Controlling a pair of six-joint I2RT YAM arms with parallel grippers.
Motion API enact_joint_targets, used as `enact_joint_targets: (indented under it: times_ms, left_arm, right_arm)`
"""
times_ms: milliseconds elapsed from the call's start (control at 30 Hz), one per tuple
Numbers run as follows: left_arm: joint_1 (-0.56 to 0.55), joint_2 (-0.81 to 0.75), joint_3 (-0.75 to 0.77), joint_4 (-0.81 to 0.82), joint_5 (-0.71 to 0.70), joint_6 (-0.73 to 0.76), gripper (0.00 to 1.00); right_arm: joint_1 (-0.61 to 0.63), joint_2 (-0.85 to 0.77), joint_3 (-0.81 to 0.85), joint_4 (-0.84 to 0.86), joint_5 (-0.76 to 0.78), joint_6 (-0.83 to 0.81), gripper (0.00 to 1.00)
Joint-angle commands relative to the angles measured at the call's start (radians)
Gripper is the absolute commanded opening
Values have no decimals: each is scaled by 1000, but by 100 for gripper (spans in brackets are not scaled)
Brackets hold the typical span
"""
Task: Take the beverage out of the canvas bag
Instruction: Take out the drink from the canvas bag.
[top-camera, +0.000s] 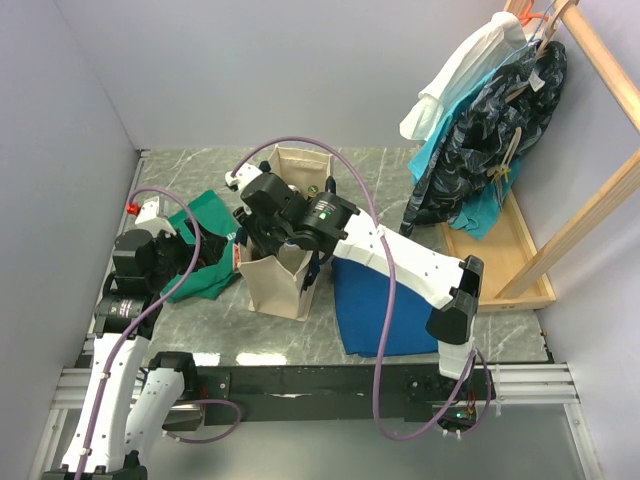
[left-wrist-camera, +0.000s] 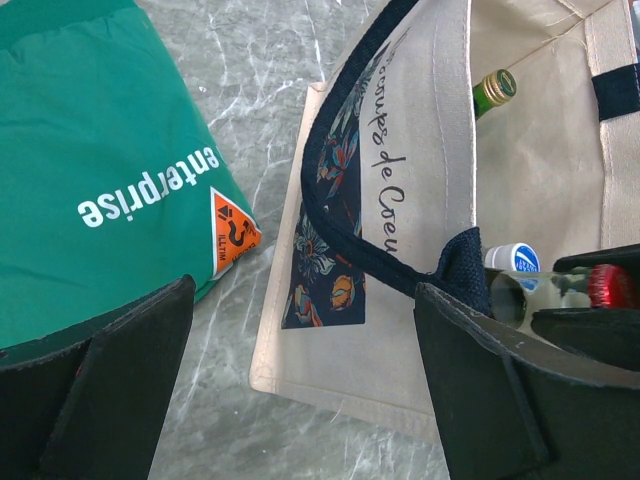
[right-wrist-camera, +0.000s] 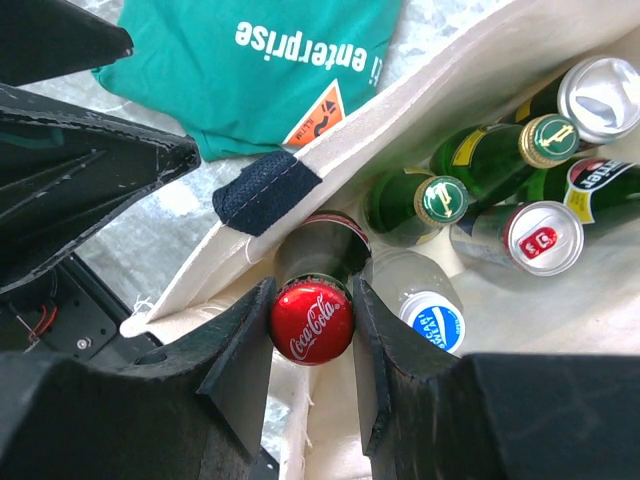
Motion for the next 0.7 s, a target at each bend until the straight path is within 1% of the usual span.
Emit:
enact_joint_targets:
  times_ms: [0,367,533,667]
  left_arm:
    - [-2,-4,-1,47,-9,-2,96]
    - [-2,4,1,47,-6,0,96]
    - [-3,5,-1,47,-6,0,96]
    - [-2,9,4,40,-35,-2,96]
  right_arm:
    - [3,-115,100,142,48,-38,0]
    - [3,-141,152,139,51,-59,0]
    - [3,-154,150,150,48,-67,0]
    - [3,-160,143,157,56,-74,0]
